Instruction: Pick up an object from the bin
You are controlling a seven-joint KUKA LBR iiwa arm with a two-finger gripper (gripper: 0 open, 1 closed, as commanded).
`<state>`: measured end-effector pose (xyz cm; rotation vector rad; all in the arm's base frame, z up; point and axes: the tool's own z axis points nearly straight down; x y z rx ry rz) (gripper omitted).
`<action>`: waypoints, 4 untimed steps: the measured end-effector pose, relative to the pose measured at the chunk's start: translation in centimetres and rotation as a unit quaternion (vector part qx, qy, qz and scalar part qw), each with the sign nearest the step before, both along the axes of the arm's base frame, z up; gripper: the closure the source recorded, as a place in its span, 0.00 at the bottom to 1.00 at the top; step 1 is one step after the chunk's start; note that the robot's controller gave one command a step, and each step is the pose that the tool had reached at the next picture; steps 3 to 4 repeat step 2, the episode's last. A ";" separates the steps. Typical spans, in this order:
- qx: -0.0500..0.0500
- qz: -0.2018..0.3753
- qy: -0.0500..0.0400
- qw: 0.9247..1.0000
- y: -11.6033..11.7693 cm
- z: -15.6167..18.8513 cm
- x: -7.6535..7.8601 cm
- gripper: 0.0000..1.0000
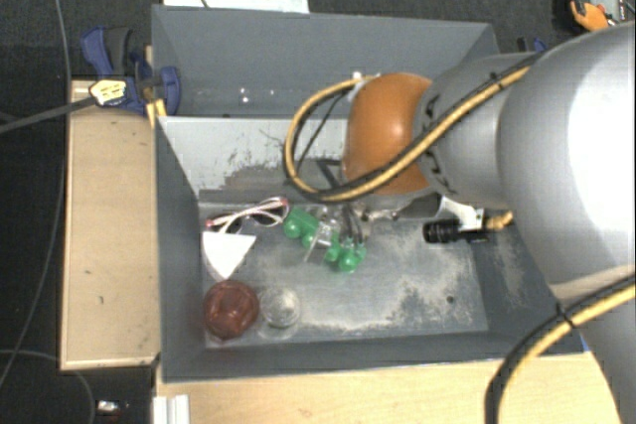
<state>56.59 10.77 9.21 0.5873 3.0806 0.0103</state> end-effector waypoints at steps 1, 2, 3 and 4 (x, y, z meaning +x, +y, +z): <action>0.000 0.001 0.000 1.000 0.0 2.6 0.0 1.00; -0.001 0.002 0.003 1.000 -0.1 6.6 -0.1 1.00; -0.001 0.002 0.003 1.000 -0.1 6.6 -0.1 1.00; -0.001 0.002 0.003 1.000 -0.1 6.6 -0.1 1.00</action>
Offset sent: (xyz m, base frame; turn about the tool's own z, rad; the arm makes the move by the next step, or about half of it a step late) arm 0.0000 -0.0004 0.1041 -0.0013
